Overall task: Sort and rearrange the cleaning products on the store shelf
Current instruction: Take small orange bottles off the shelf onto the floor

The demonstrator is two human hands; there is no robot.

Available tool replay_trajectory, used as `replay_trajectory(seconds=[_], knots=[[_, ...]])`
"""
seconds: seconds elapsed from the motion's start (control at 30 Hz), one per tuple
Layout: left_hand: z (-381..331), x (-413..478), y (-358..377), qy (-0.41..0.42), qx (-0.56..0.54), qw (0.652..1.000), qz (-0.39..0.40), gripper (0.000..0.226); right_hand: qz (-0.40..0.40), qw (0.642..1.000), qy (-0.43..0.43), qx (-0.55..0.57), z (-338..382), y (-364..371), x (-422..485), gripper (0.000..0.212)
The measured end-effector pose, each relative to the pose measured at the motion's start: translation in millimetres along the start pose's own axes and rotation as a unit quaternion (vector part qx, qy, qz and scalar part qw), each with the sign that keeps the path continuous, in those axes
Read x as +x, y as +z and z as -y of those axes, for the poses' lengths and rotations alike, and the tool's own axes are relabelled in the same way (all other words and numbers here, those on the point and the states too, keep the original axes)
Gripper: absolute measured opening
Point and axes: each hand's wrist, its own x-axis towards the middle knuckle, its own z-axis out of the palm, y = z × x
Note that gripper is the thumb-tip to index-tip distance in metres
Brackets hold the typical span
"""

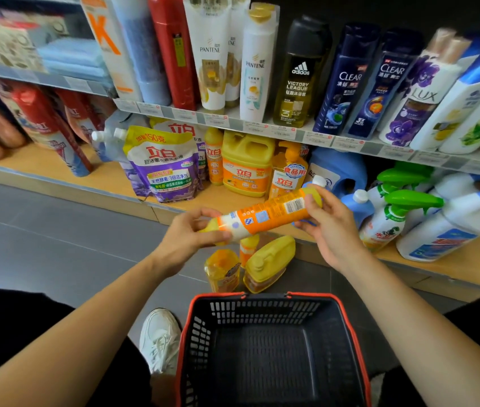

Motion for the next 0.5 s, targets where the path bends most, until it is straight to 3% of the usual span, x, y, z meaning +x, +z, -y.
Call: replay_trajectory(seconds=[0.1,0.27,0.4,0.5], knots=[[-9.5,3.2,-7.8,0.033,-0.061,0.99,-0.121,0.067,0.021,0.998,0.044,-0.026,-17.6,-1.1,5.4,0.032],[-26.2,6.5,-20.5,0.115,-0.114,0.97,-0.182,0.057,0.085,0.974,0.12,-0.175,-47.6,11.4,16.3,0.032],[-34.3,17.8,-31.5,0.189,0.015,0.965,-0.183,0.039,0.13,0.934,0.089,-0.32,-51.6,36.9,35.2,0.018],[-21.9,30.4,-43.1,0.168,0.199,0.947,-0.189,0.044,0.14,0.915,0.035,-0.377,-43.0,68.1,58.1,0.015]])
